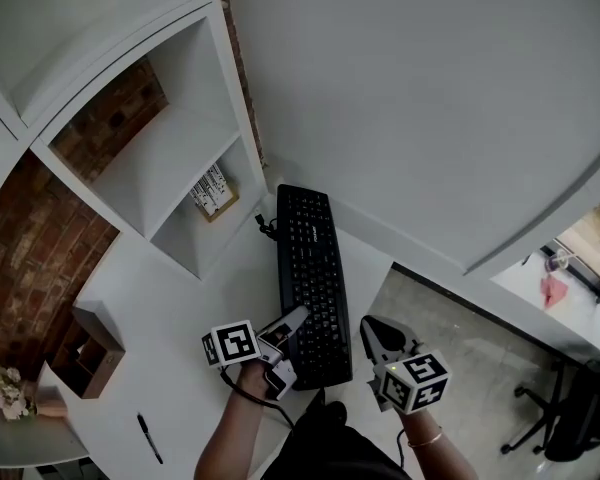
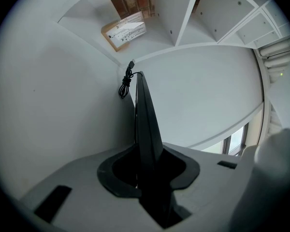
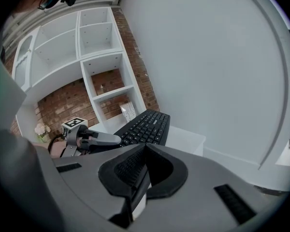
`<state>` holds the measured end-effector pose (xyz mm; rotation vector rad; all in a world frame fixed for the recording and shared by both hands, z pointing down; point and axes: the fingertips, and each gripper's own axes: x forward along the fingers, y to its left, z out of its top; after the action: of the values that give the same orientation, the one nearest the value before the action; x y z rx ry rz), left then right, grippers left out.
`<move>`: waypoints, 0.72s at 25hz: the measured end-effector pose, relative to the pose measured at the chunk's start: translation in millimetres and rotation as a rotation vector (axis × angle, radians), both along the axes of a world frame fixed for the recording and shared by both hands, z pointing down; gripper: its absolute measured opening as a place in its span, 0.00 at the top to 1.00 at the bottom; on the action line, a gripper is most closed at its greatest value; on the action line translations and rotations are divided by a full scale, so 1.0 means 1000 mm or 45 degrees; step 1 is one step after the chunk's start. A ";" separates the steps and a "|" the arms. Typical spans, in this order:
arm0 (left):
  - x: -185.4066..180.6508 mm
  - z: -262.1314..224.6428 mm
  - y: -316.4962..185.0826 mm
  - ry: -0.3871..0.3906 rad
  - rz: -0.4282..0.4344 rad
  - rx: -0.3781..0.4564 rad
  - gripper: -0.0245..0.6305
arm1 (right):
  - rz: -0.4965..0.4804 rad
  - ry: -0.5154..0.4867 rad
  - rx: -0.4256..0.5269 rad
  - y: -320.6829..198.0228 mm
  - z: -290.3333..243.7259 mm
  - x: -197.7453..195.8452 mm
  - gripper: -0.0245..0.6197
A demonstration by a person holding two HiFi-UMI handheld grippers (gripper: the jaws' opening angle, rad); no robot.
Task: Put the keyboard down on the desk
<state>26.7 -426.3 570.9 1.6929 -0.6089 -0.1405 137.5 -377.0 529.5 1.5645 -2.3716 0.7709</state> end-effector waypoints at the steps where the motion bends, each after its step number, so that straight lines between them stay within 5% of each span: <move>1: -0.001 0.002 -0.001 -0.002 0.001 -0.001 0.81 | -0.002 0.002 -0.003 -0.001 0.001 -0.001 0.95; 8: -0.004 0.013 -0.010 -0.020 0.002 -0.016 0.81 | -0.009 0.014 -0.026 -0.007 0.009 -0.004 0.95; 18: -0.011 0.029 -0.018 -0.172 0.027 -0.008 0.79 | -0.028 0.014 -0.050 -0.006 0.016 -0.010 0.95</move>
<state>15.7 -444.7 600.2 1.7114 -0.6909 -0.0092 127.5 -383.1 545.7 1.5211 -2.3473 0.7971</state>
